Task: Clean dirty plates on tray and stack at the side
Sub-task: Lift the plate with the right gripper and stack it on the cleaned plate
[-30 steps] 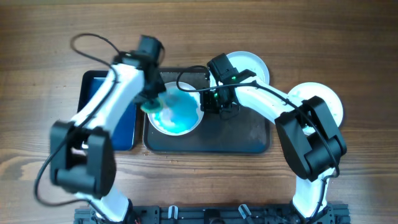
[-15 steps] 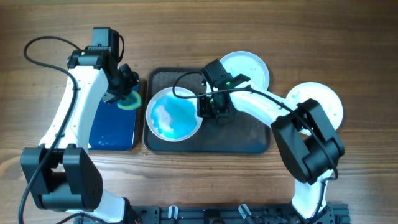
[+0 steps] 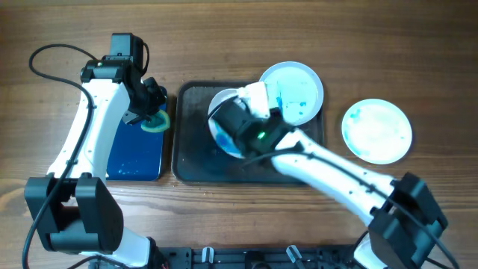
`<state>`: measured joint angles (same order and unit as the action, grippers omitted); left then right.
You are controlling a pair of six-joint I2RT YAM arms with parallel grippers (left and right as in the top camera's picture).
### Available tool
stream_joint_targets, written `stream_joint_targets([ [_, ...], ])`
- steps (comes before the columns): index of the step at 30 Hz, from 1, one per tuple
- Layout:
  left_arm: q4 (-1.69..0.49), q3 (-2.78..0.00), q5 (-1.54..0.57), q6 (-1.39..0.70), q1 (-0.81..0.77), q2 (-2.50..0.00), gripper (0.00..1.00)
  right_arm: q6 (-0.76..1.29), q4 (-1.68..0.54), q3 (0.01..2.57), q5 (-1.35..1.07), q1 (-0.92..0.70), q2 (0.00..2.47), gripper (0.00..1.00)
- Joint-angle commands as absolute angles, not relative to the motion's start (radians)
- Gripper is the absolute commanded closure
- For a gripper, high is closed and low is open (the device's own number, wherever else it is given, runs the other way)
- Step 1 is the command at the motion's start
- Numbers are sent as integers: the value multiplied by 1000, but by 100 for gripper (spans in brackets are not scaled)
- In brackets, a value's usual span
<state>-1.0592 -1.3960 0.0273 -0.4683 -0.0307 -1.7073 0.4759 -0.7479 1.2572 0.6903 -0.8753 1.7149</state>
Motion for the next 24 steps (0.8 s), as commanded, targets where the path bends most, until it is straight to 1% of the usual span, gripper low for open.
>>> stream_joint_targets([
  [1, -1060, -1407, 15, -448, -30, -1696, 96, 451, -744, 1259, 1131, -972, 1705, 96],
  [6, -1059, -1407, 15, -448, -30, -1696, 96, 443, -743, 1259, 1405, -1079, 1705, 96],
  [10, -1058, -1407, 15, -448, -30, -1696, 96, 323, -679, 1259, 1517, -1142, 1705, 96],
  [18, -1055, -1407, 15, -448, -30, -1696, 96, -35, -414, 1259, 1521, -1175, 1705, 96],
  [21, -1055, -1407, 15, -448, -30, -1696, 96, -106, -345, 1259, 1521, -1176, 1705, 96],
  [24, -1055, -1407, 15, -448, -30, -1696, 96, -104, -337, 1259, 1520, -1176, 1705, 96],
])
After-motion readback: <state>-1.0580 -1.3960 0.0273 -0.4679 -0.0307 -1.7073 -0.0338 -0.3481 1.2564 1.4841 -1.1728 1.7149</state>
